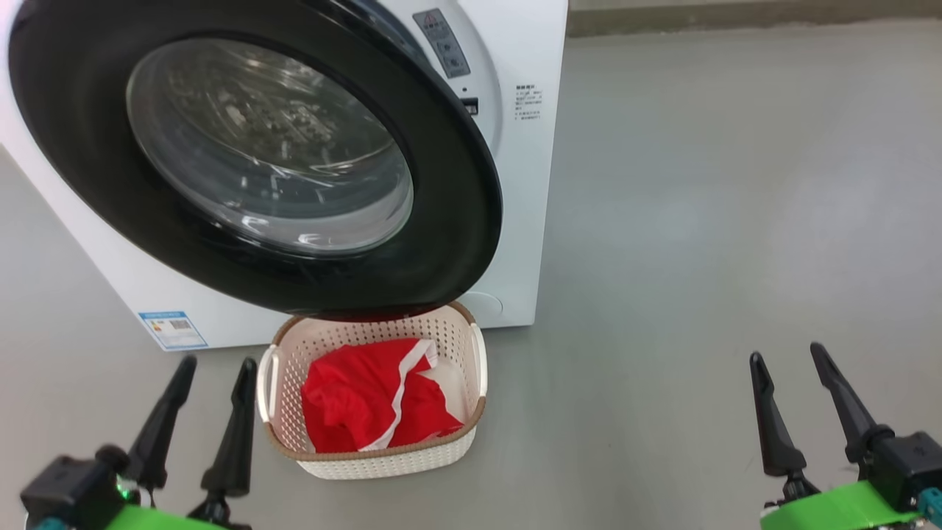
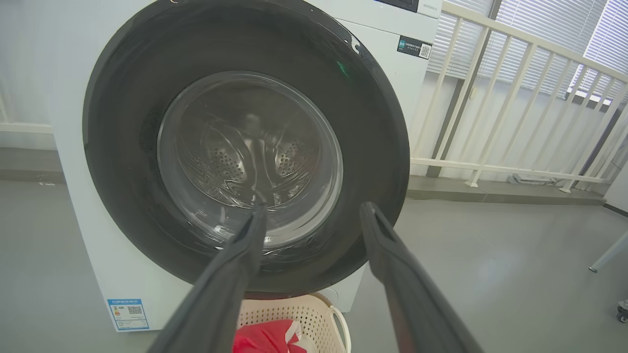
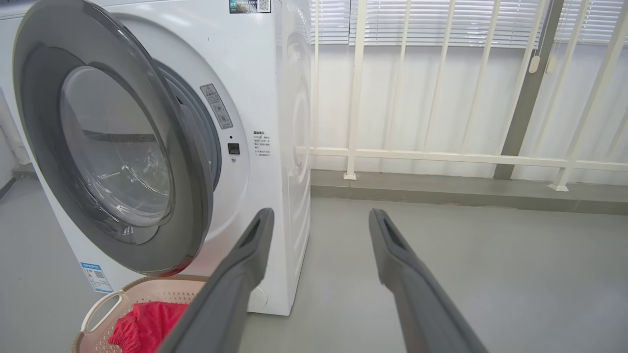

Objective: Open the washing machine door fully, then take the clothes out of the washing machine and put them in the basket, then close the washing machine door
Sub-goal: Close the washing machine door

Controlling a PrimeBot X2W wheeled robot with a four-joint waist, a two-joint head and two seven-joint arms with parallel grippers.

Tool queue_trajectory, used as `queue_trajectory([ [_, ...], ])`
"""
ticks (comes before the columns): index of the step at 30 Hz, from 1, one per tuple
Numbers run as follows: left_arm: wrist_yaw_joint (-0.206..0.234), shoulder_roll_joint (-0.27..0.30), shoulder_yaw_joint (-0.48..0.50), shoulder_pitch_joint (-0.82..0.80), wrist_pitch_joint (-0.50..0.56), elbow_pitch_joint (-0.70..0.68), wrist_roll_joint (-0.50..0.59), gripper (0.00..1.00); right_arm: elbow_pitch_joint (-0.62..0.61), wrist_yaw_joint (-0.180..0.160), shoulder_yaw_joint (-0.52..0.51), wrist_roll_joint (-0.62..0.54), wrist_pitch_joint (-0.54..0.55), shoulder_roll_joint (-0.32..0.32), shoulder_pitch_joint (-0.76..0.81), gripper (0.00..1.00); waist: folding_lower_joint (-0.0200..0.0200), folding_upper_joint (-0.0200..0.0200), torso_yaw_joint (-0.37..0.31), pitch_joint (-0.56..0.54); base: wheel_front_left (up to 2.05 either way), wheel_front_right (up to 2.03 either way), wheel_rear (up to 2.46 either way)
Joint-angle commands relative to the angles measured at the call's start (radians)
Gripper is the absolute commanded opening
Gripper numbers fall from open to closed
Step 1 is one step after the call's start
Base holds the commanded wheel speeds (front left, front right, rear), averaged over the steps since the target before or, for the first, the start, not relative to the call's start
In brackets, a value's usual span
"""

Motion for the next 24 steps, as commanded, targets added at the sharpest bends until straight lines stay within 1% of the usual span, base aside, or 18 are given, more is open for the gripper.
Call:
queue_trajectory([
  [1, 0.008, 0.018, 0.053, -0.010, -0.012, -0.028, 0.022, 1.00, -0.029, 0.005, 0.020, 0.002, -0.006, -0.012, -0.009, 1.00, 0.0000, -0.0001, 0.003, -0.008, 0.00, 0.00, 0.00],
  [7, 0.005, -0.035, 0.097, 0.058, -0.012, -0.036, 0.054, 1.00, -0.034, 0.005, 0.019, 0.008, -0.006, -0.012, 0.016, 1.00, 0.0000, -0.0001, 0.005, -0.026, 0.00, 0.00, 0.00],
  [13, -0.007, -0.074, 0.118, 0.090, -0.012, -0.035, 0.071, 1.00, -0.039, 0.005, 0.016, 0.012, -0.006, -0.012, 0.027, 1.00, 0.0000, -0.0001, 0.007, -0.028, 0.00, 0.00, 0.00],
  [24, -0.027, -0.090, 0.119, 0.090, -0.012, -0.023, 0.110, 1.00, -0.047, 0.005, 0.024, 0.013, -0.006, -0.012, 0.031, 1.00, 0.0000, -0.0001, 0.010, -0.019, 0.00, 0.00, 0.00],
])
